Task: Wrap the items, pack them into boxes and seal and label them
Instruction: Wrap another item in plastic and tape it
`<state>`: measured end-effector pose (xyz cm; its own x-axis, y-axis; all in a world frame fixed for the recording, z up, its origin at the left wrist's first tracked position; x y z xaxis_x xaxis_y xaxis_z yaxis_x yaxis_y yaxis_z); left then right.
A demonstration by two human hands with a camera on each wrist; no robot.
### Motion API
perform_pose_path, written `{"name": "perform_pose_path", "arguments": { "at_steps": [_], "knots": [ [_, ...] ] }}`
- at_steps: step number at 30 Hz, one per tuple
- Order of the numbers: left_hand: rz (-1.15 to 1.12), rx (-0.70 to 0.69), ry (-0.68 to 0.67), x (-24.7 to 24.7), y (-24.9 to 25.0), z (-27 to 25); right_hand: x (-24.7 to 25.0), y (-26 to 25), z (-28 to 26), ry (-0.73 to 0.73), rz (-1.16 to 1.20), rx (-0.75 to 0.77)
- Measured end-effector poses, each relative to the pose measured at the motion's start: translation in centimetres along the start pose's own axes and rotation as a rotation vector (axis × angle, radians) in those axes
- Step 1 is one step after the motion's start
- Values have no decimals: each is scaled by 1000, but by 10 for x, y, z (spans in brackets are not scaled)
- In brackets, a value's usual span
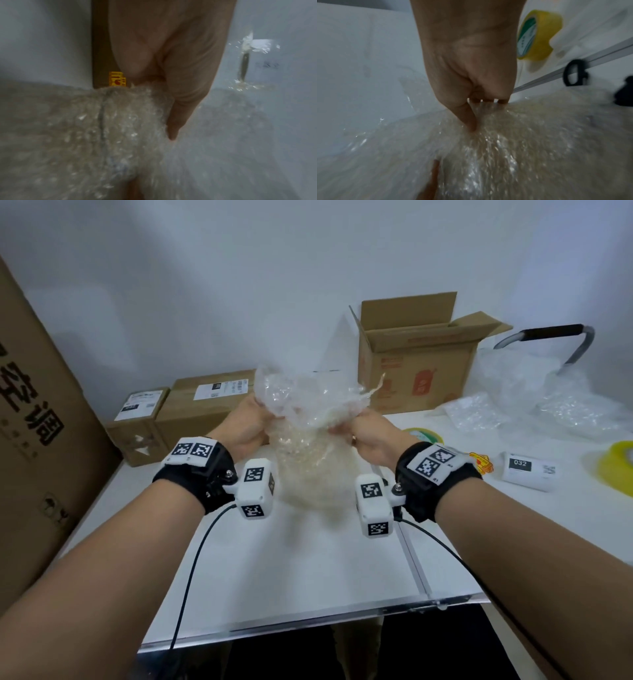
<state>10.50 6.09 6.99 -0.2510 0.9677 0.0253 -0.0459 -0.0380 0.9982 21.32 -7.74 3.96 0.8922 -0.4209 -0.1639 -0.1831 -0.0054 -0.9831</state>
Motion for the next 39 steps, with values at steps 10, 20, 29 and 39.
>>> {"name": "perform_pose_path", "arguments": {
  "at_steps": [10,20,29,39],
  "knots": [
    [242,-48,4,-7,-15,-30,7,24,13,142,-203,-25],
    [36,129,-59,-29,-45,-46,5,50,-11,-109,-193,-181],
    [159,421,178,-20,-91,-43,13,68,-28,12,-445,-265],
    [674,502,182,-35,-58,-36,24,49,-24,232,-791,-116]
  ]
}}
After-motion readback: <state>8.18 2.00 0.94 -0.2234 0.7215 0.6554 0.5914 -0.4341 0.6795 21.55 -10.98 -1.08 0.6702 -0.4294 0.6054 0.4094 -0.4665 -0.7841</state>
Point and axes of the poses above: each hand's wrist, its own z-axis towards the middle knuckle, its own x-axis out of the back of the hand, y = z × x, the point moved 8 cm from there along z, towards the middle knuckle, and after that the axes turned 12 degrees about -y, right-handed, at the moved point
